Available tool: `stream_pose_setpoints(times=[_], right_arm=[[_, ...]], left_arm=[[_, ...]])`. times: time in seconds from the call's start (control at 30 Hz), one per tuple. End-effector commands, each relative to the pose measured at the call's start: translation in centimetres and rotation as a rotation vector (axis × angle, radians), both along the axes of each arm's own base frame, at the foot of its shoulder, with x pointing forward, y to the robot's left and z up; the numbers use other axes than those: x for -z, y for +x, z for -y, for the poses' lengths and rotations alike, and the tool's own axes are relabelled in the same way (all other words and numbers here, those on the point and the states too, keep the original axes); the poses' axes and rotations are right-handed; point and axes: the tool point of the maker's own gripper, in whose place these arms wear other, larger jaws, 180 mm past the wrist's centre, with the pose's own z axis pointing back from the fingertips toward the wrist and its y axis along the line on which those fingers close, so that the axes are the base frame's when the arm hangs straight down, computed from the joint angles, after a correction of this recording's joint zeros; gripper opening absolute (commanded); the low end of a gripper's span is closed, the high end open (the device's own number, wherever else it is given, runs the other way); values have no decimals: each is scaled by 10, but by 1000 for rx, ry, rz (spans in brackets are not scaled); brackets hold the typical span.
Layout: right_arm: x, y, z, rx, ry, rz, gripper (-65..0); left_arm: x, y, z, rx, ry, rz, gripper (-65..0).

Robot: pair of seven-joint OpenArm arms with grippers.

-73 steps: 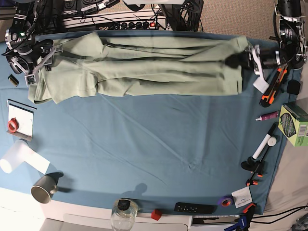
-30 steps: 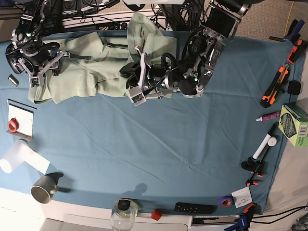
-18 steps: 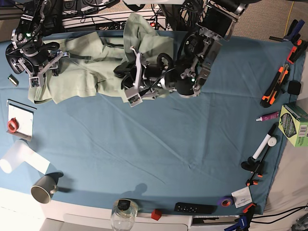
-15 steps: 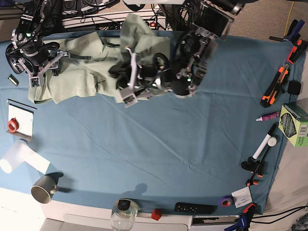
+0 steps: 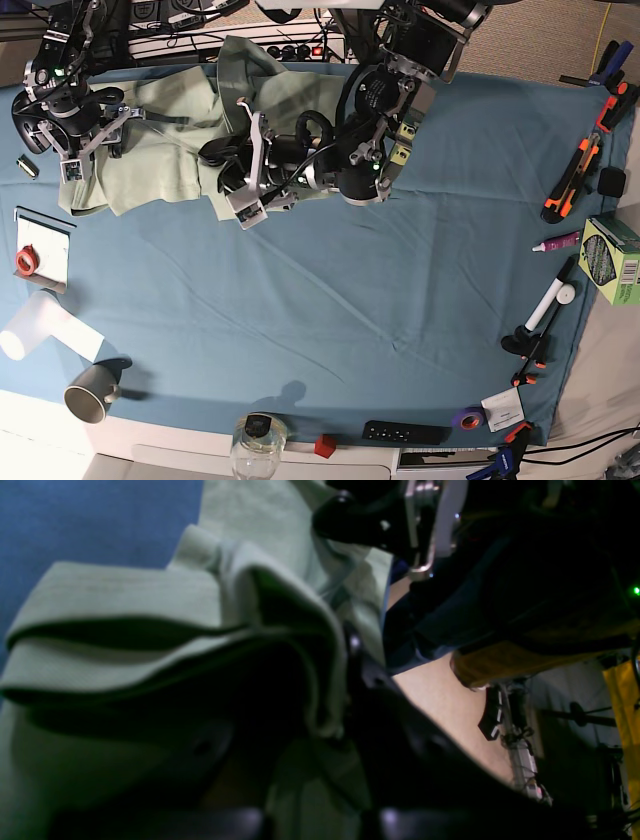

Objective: Fold the T-shirt properly
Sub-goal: 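Lift the shirt end with the left gripper and fold it toward the right gripper, then grasp the shirt's other end with the right gripper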

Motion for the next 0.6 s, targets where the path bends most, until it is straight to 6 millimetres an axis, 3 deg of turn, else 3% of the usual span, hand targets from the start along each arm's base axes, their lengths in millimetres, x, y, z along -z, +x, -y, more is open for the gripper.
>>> stream_pose_setpoints(times=[0.0, 0.57], right_arm=[[-13, 8, 3, -10, -17, 47, -380], [-13, 8, 3, -10, -17, 49, -380]], left_arm=[[-22, 5, 8, -4, -78, 26, -650], [-24, 4, 9, -3, -88, 20, -650]])
